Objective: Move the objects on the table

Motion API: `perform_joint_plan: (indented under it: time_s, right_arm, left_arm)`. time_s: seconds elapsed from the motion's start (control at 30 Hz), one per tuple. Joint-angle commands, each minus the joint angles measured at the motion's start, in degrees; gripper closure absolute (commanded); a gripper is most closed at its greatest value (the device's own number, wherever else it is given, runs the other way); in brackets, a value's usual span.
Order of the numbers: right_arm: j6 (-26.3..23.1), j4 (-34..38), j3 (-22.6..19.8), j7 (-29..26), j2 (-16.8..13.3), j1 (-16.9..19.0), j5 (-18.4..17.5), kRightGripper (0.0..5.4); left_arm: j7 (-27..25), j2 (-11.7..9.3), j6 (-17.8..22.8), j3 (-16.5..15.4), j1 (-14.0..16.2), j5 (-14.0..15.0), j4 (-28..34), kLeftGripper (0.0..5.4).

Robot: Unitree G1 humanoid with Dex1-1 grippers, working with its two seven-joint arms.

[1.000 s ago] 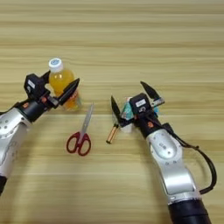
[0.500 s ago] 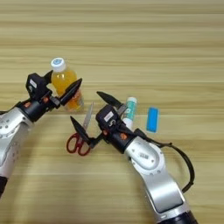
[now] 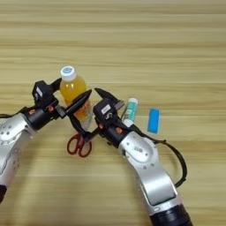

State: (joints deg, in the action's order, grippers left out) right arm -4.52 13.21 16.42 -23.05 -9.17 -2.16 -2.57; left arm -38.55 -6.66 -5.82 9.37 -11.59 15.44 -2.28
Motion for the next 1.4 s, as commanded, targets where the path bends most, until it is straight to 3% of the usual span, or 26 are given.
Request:
perform_joint_plan:
  time_s: [0.03,0.67,1.27,1.4]
  right_arm:
    - [-0.7,-1.9,0.7,-0.2,0.7,-1.4,0.2,0.0]
    - [0.3,-5.0,1.9,-0.3,1.9,-2.0,0.5,0.0]
    - [1.0,-3.9,1.0,-0.1,2.6,-1.7,-0.4,1.87]
    - [1.0,-4.0,0.9,0.0,2.7,-1.7,-0.4,1.95]
  left_arm:
    - [-1.3,-0.2,0.9,0.3,0.2,1.6,2.2,1.88]
    - [-3.3,0.0,1.7,1.3,1.2,2.3,2.7,1.88]
    - [-3.0,0.1,1.6,1.1,1.1,1.9,2.0,1.88]
    - [-2.9,0.1,1.5,1.1,1.1,1.8,1.9,1.88]
